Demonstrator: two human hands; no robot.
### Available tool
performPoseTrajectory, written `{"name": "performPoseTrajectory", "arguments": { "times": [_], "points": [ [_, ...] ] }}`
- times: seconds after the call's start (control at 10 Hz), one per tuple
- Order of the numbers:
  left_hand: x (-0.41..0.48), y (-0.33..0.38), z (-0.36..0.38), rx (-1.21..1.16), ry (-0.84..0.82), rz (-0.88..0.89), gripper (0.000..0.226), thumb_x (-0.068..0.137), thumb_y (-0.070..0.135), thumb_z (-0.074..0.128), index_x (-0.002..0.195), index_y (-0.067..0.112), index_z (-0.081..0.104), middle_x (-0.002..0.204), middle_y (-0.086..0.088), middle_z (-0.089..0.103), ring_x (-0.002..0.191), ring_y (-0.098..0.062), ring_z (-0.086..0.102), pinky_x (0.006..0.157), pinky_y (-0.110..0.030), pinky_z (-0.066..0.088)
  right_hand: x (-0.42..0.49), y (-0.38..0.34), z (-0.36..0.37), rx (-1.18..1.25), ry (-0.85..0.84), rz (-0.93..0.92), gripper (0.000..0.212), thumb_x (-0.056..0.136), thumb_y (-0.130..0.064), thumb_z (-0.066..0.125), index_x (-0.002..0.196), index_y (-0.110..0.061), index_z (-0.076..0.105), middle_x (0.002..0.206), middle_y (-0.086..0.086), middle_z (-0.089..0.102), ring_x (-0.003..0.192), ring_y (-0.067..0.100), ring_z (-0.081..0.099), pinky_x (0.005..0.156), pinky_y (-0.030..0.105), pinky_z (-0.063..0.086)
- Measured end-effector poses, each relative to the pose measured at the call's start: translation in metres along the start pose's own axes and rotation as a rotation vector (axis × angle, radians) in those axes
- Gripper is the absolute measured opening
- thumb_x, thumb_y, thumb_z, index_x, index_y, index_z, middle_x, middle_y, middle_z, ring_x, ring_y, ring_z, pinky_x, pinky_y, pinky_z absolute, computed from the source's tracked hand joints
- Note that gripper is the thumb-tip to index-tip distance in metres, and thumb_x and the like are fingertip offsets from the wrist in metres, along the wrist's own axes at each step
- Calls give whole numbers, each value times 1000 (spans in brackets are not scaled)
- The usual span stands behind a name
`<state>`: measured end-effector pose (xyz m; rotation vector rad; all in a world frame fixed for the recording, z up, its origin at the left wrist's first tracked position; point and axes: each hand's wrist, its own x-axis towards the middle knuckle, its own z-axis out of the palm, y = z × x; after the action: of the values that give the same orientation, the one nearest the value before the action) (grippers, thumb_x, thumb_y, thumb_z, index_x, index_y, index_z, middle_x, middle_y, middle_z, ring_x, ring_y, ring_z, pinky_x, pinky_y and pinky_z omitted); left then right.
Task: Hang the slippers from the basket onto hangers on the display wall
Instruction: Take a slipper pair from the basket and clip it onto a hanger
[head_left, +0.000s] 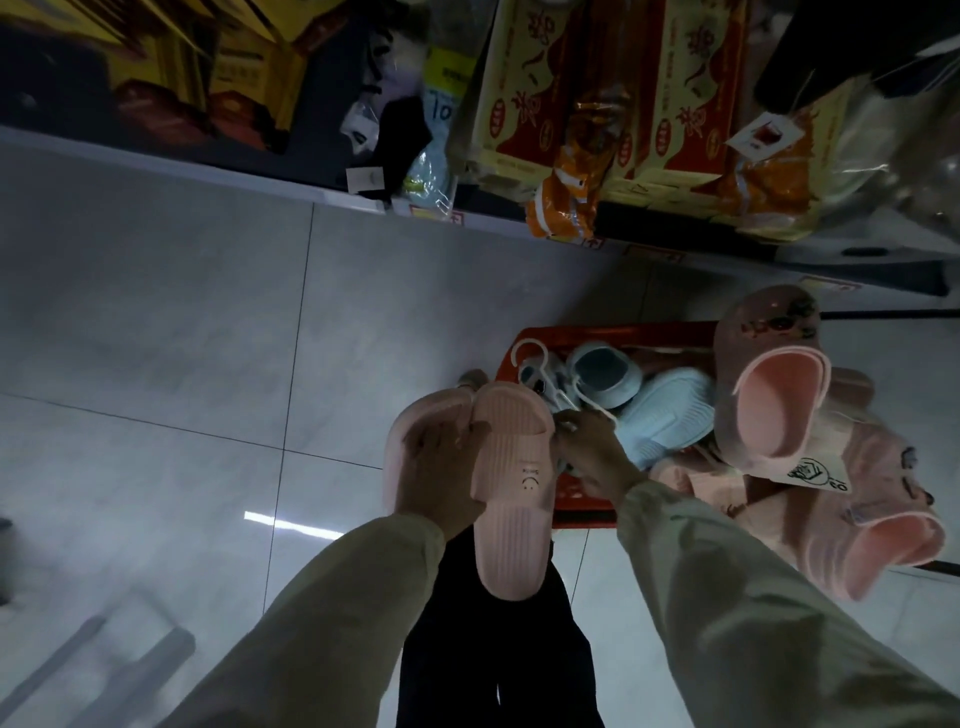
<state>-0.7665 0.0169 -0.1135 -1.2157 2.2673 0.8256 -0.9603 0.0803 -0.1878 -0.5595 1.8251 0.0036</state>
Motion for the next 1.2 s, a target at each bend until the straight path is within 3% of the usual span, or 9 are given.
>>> {"name": "performPoseTrajectory", "arguments": {
  "times": [0.1,0.2,0.3,0.4,0.5,0.9,1.0,1.1,1.2],
  "points": [
    [-1,0,0,-8,33,3,92,51,32,95,134,16,58,127,-14,60,114,-34,59,100,-46,49,-10,-12,-13,-198,-66,-10,25,97,-14,53,116,-6,68,126,11,62,117,27,54,108,38,33],
    [-2,4,-1,-24,32,-7,94,50,34,95,135,17,57,130,-15,58,118,-36,56,103,-48,46,-11,1,-12,-15,38,33,29,96,-19,53,118,-5,67,127,17,61,104,28,54,98,36,44],
    [-3,10,-4,-23,28,-19,93,51,36,96,134,18,58,131,-13,58,119,-35,56,104,-48,45,-26,4,-18,-86,110,-5,29,97,-17,52,117,-3,66,125,16,56,122,32,47,95,29,39],
    [-6,20,-12,-7,28,-13,91,59,38,92,139,20,54,137,-12,55,125,-33,52,110,-46,39,-41,5,-27,-99,136,-70,27,94,-8,54,114,5,66,104,1,45,119,25,37,97,29,34],
    [-11,31,-26,-15,34,9,87,69,37,86,145,20,47,142,-11,51,130,-32,47,115,-44,33,-55,7,-37,-21,226,-74,33,95,-9,55,127,-1,59,130,15,38,121,31,46,97,31,39],
    [-60,76,-114,30,-73,-56,101,79,62,67,158,23,16,159,-13,26,145,-34,26,122,-46,17,-190,-24,-101,246,497,-226,38,95,-3,55,133,-6,57,150,18,27,117,34,54,85,19,34],
    [-80,97,-156,46,-42,-46,102,79,59,69,158,19,18,159,-17,27,146,-34,26,121,-43,17,-239,-39,-118,281,520,-278,41,95,-5,55,136,-10,55,155,19,22,125,35,51,93,26,39],
    [-103,123,-206,112,10,-27,97,76,57,73,153,17,29,152,-14,37,138,-34,38,114,-41,29,-291,-57,-132,324,556,-390,36,95,-6,57,130,-11,60,146,15,32,110,29,57,99,33,44],
    [-114,144,-246,236,117,20,85,69,63,69,140,23,47,136,-7,53,124,-28,51,106,-40,40,-333,-73,-140,343,553,-463,33,95,-11,57,126,-19,64,137,9,43,121,24,53,104,28,41]
  ]
}}
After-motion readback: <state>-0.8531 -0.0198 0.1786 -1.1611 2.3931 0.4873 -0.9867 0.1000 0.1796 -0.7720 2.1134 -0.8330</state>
